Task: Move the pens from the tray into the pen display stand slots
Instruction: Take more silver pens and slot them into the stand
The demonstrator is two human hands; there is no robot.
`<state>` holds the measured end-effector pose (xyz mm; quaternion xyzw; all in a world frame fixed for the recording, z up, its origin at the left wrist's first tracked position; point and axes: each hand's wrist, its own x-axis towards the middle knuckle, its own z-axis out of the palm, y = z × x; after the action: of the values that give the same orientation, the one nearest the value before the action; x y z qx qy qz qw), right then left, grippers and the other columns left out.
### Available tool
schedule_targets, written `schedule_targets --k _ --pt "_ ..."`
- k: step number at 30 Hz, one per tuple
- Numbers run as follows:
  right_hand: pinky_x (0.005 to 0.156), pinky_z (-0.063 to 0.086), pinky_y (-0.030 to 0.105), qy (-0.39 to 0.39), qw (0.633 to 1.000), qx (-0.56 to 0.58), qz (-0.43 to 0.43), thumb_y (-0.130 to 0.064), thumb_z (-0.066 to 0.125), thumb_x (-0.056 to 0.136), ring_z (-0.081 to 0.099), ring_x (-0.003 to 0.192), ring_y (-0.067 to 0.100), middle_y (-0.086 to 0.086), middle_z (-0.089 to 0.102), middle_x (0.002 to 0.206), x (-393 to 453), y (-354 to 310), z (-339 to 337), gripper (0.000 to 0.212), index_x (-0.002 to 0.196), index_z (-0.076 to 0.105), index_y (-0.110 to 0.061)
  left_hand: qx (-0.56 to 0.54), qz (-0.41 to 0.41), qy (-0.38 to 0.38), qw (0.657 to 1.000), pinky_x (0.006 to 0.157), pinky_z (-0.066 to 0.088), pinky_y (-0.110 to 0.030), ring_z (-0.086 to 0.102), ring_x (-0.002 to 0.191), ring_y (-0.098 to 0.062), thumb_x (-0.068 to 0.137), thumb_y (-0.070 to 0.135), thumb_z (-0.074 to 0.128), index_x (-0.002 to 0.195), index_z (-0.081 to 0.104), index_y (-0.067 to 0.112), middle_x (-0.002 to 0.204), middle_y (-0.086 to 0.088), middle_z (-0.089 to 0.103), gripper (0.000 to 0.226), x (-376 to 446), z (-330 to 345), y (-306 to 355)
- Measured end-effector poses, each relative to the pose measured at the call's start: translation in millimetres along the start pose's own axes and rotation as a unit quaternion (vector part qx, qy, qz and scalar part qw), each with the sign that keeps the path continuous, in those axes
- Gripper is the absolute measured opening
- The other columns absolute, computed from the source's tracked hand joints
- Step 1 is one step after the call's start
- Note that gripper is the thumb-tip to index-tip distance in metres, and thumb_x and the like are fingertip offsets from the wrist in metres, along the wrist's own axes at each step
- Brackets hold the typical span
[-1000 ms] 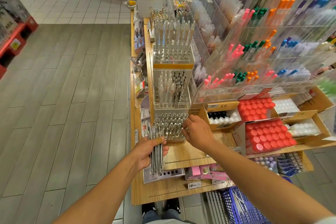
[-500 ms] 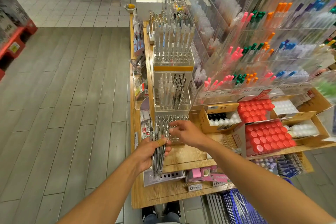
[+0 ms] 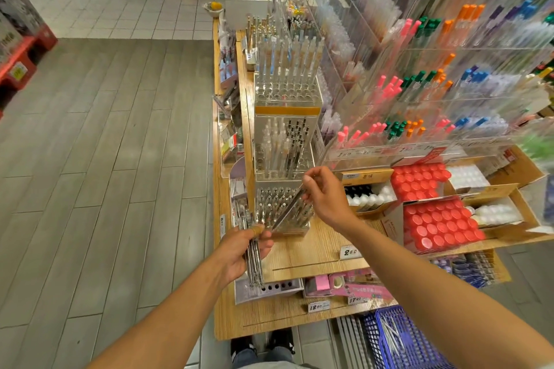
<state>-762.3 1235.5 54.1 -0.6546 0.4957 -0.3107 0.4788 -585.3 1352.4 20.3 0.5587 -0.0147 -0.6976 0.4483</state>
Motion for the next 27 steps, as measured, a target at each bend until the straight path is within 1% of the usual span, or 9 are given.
schedule_targets --k 3,5,7,12,15,19,21,25,27 --pt "0.054 0.046 0.017 -0.040 0.988 -0.138 -0.064 -0.025 0.055 0.097 0.054 0.060 -0.001 -0.009 0.059 0.073 4 6 -3 0.017 0.087 0.048 -0.036 -0.005 -0.009 0.003 1.000 0.052 0.059 -0.031 0.069 0.064 -0.023 0.097 0.005 0.055 0.112 0.061 -0.005 0.085 -0.018 0.073 0.019 3 -4 -2" --pt "0.052 0.040 0.013 -0.067 0.974 -0.193 -0.093 -0.026 0.056 0.097 0.054 0.060 -0.003 -0.014 0.057 0.071 3 14 -3 0.013 0.088 0.048 -0.032 -0.004 -0.008 0.007 1.000 0.053 0.059 -0.031 0.069 0.065 -0.023 0.097 0.006 0.056 0.111 0.061 -0.004 0.086 -0.018 0.073 0.018 5 -4 -1" --pt "0.056 0.038 0.011 -0.085 0.960 -0.241 -0.113 -0.026 0.057 0.097 0.055 0.064 -0.004 -0.018 0.056 0.075 1 23 -2 0.008 0.091 0.051 -0.026 -0.004 -0.008 0.009 1.000 0.052 0.059 -0.031 0.070 0.064 -0.023 0.097 0.004 0.055 0.111 0.060 -0.004 0.086 -0.018 0.073 0.017 5 -4 0" --pt "0.069 0.049 0.025 -0.093 0.939 -0.304 -0.130 -0.026 0.061 0.095 0.057 0.078 0.004 -0.010 0.061 0.089 -3 39 0 0.007 0.094 0.060 -0.019 -0.008 -0.010 0.002 1.000 0.051 0.059 -0.031 0.069 0.062 -0.023 0.096 0.002 0.056 0.110 0.060 -0.004 0.085 -0.019 0.073 0.016 5 -5 2" --pt "0.074 0.046 0.023 -0.096 0.925 -0.337 -0.147 -0.024 0.067 0.091 0.055 0.082 0.008 -0.006 0.056 0.095 -2 41 2 0.011 0.096 0.068 -0.015 -0.010 -0.010 0.000 1.000 0.055 0.060 -0.033 0.069 0.065 -0.024 0.096 0.002 0.057 0.113 0.059 -0.005 0.087 -0.019 0.072 0.019 6 -7 3" --pt "0.078 0.042 0.024 -0.098 0.903 -0.389 -0.154 -0.023 0.070 0.088 0.054 0.096 0.017 0.001 0.056 0.097 -3 43 9 0.016 0.098 0.072 -0.010 -0.010 -0.009 -0.007 1.000 0.062 0.061 -0.036 0.070 0.068 -0.025 0.094 0.001 0.058 0.116 0.059 -0.004 0.089 -0.020 0.072 0.022 9 -8 5" --pt "0.076 0.039 0.025 -0.094 0.895 -0.406 -0.157 -0.023 0.070 0.087 0.053 0.096 0.020 0.003 0.056 0.096 -4 41 13 0.017 0.097 0.074 -0.010 -0.004 -0.011 -0.012 1.000 0.064 0.062 -0.037 0.071 0.070 -0.025 0.093 -0.001 0.060 0.117 0.060 -0.003 0.091 -0.020 0.073 0.024 10 -9 5" --pt "0.081 0.047 0.034 -0.104 0.887 -0.426 -0.144 -0.026 0.068 0.089 0.056 0.096 0.023 0.004 0.058 0.098 -3 36 17 0.020 0.103 0.074 -0.013 0.022 -0.009 -0.030 0.999 0.065 0.062 -0.036 0.072 0.075 -0.025 0.090 0.000 0.063 0.117 0.061 -0.003 0.100 -0.021 0.074 0.027 12 -8 6" --pt "0.080 0.048 0.034 -0.108 0.885 -0.431 -0.141 -0.027 0.069 0.088 0.058 0.094 0.022 0.002 0.060 0.099 -3 34 17 0.020 0.104 0.073 -0.016 0.025 -0.008 -0.036 0.999 0.067 0.062 -0.036 0.072 0.076 -0.025 0.089 0.001 0.064 0.118 0.061 -0.002 0.103 -0.022 0.073 0.029 12 -6 6"
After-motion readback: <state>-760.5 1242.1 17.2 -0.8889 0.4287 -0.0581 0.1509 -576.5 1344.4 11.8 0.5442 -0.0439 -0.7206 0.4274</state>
